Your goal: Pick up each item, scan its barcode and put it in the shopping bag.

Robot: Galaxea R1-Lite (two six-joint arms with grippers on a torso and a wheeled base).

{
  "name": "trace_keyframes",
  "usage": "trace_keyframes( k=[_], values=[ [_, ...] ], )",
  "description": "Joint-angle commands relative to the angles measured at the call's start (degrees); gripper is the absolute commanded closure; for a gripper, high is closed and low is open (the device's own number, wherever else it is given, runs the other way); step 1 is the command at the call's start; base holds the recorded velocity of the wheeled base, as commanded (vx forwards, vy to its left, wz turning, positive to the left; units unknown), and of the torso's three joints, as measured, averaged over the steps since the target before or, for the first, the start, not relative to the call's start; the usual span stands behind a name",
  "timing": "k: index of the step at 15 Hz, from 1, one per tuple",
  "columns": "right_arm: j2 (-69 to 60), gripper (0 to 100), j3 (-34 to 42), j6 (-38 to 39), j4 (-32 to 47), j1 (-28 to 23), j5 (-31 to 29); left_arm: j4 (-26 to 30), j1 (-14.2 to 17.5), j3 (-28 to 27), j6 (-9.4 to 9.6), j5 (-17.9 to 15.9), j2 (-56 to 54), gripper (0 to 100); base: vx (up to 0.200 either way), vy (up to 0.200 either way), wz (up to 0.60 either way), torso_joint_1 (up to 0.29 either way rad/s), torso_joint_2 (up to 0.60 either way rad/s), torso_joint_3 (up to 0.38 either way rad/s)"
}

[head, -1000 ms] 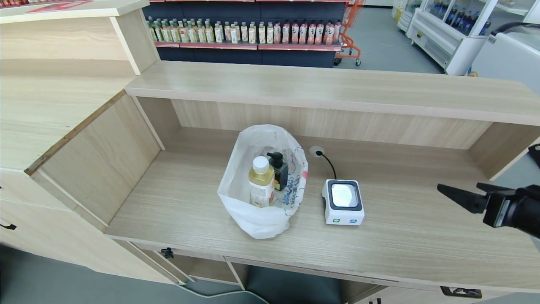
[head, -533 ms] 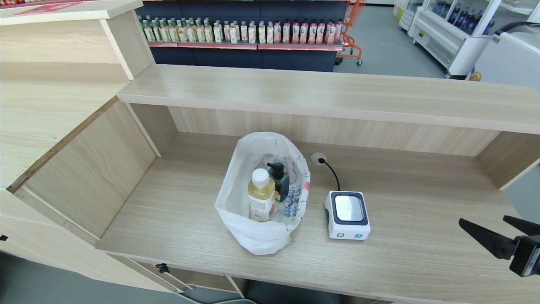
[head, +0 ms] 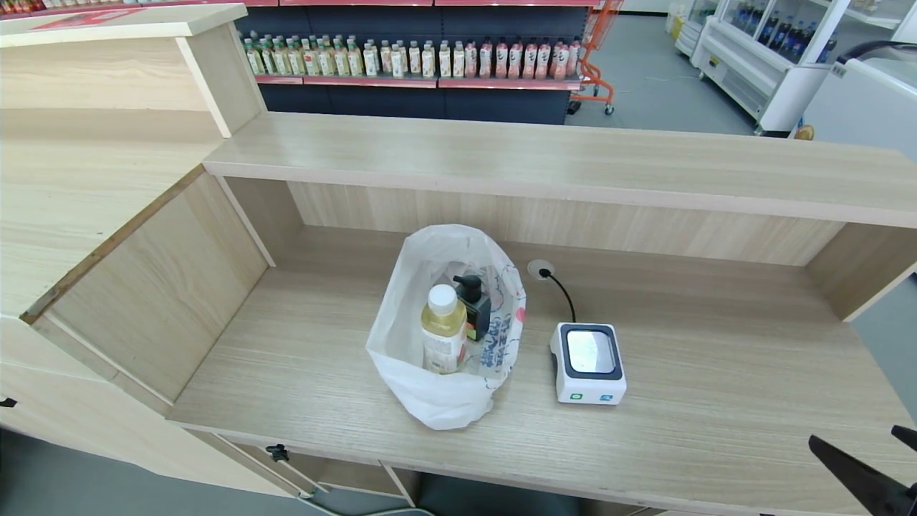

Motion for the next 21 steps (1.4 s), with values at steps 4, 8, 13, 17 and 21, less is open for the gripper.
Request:
trace_keyframes(
  k=[4,8,13,17,21],
  values=[
    [-33.3,0,3.0,-4.9,22.9,0.2,0.2,0.0,0.0,0.0,-0.02,0.1,0.1,0,0.000,0.000,0.00,0.000,0.00,0.000],
    [-40.8,0,2.6,-4.4,29.6,0.1,-3.0,0.0,0.0,0.0,-0.02,0.1,0.1,0,0.000,0.000,0.00,0.000,0.00,0.000],
    [-40.8,0,2.8,-6.1,31.1,0.2,-4.0,0.0,0.0,0.0,-0.02,0.1,0.1,0,0.000,0.000,0.00,0.000,0.00,0.000],
    [-40.8,0,2.8,-6.4,31.3,0.2,-3.9,0.0,0.0,0.0,-0.02,0.1,0.1,0,0.000,0.000,0.00,0.000,0.00,0.000],
    [-40.8,0,2.8,-6.4,31.3,0.2,-3.8,0.0,0.0,0.0,-0.02,0.1,0.1,0,0.000,0.000,-0.45,0.003,0.00,0.004]
  ],
)
